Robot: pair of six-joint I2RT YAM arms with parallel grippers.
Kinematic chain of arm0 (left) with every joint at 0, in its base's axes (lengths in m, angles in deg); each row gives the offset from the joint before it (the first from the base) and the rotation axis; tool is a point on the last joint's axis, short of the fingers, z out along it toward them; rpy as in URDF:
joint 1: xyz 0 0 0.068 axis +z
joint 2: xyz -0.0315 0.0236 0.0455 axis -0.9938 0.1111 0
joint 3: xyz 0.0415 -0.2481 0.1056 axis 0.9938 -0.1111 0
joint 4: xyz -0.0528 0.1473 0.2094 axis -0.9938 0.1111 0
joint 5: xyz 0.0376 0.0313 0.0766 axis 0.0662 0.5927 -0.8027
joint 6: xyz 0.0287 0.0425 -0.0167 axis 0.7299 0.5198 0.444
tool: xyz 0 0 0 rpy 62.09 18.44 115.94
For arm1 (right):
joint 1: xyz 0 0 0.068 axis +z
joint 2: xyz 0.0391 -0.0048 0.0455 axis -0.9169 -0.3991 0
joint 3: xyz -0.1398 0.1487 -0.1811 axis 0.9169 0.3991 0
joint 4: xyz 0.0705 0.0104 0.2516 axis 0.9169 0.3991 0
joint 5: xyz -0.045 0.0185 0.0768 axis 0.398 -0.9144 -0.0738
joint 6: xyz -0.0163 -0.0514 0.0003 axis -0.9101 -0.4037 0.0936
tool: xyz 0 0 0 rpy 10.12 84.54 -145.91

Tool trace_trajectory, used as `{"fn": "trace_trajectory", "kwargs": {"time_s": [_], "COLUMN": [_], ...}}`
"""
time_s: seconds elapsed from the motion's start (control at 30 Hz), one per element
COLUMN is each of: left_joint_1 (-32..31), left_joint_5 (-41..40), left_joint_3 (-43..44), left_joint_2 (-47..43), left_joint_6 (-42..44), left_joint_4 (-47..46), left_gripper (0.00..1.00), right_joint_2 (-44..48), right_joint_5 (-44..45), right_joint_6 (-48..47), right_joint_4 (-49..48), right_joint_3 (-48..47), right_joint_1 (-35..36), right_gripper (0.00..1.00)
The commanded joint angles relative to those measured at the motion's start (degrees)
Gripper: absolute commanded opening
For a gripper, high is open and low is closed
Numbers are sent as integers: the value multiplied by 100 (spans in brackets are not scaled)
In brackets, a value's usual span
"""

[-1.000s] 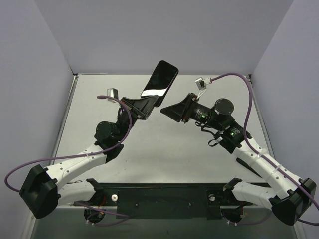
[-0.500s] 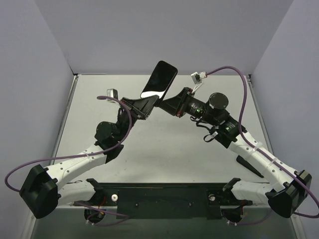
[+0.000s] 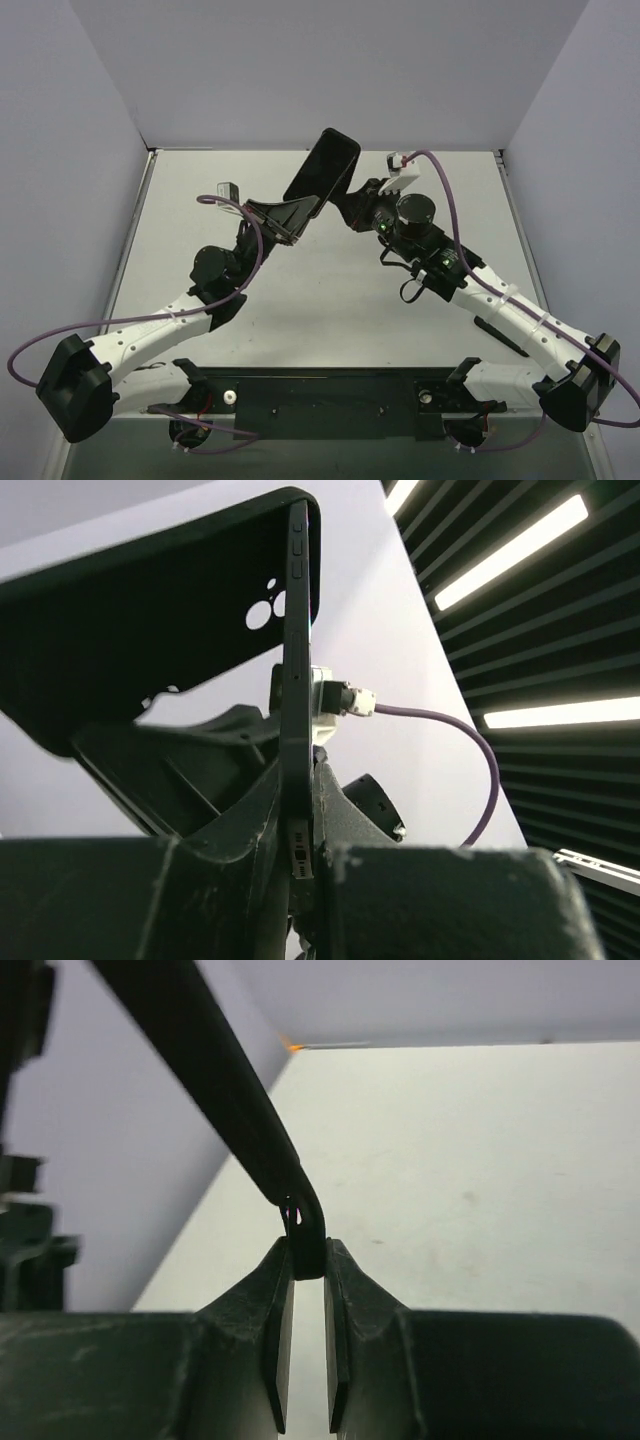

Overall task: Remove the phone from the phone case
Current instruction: Remove the phone case from the phone, then place the phone at the center of the board.

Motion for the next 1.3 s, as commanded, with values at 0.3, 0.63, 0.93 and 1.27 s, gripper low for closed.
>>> {"fn": "trace_trajectory", "kwargs": {"time_s": [0.3, 0.63, 0.93, 1.27], "left_joint_1": [39, 1943, 3396, 4389], "left_joint_5": [78, 902, 579, 421], "left_joint_3": [-35, -343, -1441, -1328], "left_joint_2": [-1671, -1042, 445, 3001], "left_joint_6": [1733, 2371, 1394, 492], "left_joint_4": [1956, 2937, 783, -1682], "left_gripper": [0, 0, 0, 0], "right_joint_2": [-318, 964, 1484, 1589], "right_joint_5": [1486, -723, -1144, -1461], "right_joint_6": [-507, 3, 2, 11], "right_joint_4": [1545, 1942, 2021, 1749], "right_joint_3": [551, 1710, 2106, 2370], "right_joint_1": [-2040, -2068, -1919, -1866], "right_gripper": [0, 0, 0, 0]}}
